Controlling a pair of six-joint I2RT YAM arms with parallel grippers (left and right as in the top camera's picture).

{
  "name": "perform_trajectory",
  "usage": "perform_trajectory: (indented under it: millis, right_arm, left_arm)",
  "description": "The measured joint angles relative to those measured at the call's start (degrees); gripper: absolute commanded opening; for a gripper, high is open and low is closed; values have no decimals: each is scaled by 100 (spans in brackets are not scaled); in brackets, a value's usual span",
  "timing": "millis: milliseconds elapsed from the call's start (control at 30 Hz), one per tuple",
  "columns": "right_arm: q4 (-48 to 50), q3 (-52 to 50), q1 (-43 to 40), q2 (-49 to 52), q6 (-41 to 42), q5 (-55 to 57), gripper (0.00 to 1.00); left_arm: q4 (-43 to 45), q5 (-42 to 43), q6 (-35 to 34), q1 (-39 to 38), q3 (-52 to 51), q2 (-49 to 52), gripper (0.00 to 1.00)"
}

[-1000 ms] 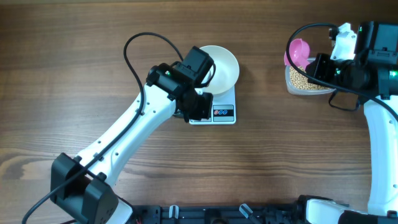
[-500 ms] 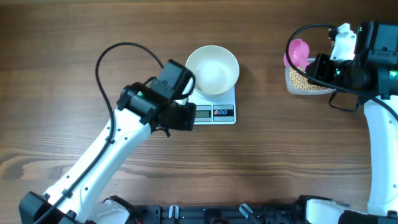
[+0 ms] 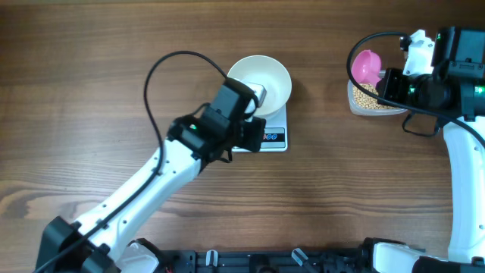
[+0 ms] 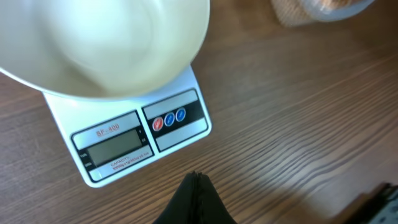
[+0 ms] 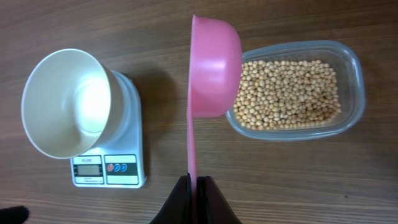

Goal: Scoop item into bowl and weigh 150g on scale
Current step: 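Move the empty left gripper over the bowl on the scale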

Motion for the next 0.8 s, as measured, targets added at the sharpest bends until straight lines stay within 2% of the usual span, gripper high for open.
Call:
perform_trajectory:
  millis: [267, 500, 600, 800]
  right_arm:
    - [85, 0, 0, 0, -90, 90, 4]
    - [313, 0, 0, 0, -227, 116, 4]
    - [365, 0, 0, 0, -240, 129, 4]
    - [369, 0, 0, 0, -240, 131, 4]
  left_arm:
    - [90, -229, 127, -149, -92, 542, 4]
    - [763, 382, 787, -153, -483, 595, 4]
    - [1021, 221, 894, -153, -682, 597, 4]
    - [931, -76, 953, -107, -833, 597, 4]
